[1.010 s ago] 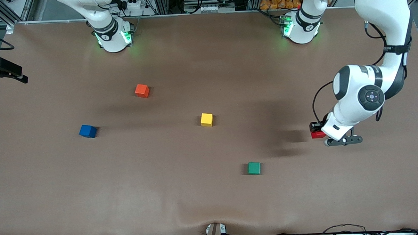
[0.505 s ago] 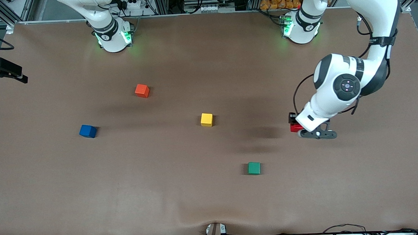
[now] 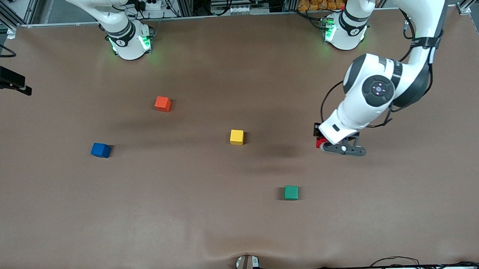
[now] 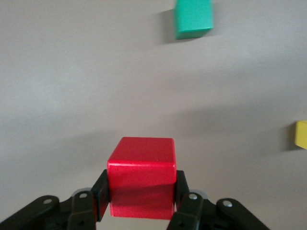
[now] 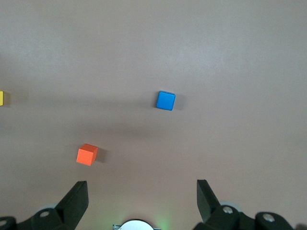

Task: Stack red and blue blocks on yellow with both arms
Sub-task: 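Carry the red cube with the left gripper over the yellow cube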

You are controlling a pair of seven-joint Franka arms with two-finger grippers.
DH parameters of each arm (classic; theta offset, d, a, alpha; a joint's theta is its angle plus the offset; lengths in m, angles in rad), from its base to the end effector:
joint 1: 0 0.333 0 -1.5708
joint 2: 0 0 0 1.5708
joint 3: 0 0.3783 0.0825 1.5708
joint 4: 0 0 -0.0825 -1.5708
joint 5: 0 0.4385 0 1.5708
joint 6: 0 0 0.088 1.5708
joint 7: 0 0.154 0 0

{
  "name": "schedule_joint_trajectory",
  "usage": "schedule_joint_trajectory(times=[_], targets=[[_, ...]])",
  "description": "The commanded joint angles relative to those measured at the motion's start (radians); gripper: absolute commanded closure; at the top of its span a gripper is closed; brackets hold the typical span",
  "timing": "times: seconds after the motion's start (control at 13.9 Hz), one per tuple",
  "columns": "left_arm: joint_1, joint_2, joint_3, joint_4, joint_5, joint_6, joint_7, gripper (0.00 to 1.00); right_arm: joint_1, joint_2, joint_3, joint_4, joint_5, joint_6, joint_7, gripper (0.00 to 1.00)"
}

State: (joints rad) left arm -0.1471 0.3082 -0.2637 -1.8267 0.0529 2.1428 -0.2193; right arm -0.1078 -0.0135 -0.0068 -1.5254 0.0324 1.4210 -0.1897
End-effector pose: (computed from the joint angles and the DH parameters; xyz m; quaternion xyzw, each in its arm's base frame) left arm 0.6448 -0.2650 0.3571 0.9945 -0.1034 0.0038 0.0193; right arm 0.5807 -0.0615 0.6593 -0.9981 -0.0392 0.0425 0.0229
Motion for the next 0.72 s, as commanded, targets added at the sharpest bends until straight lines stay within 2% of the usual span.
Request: schedule_joint_trajectory(times=[0.0,0.65], targets=[[-0.041,0.034,-0.015,0.066,-0.015,-0.026,-0.003,1.00,-0.009,0.012,0.005,0.022,-0.011,-0.016,-0.002,0.00],[-0.244,0.212,-0.014,0.262,-0.015,-0.034,-0.250,1.00,-0.010,0.012,0.004,0.021,-0.012,-0.016,-0.002,0.00]])
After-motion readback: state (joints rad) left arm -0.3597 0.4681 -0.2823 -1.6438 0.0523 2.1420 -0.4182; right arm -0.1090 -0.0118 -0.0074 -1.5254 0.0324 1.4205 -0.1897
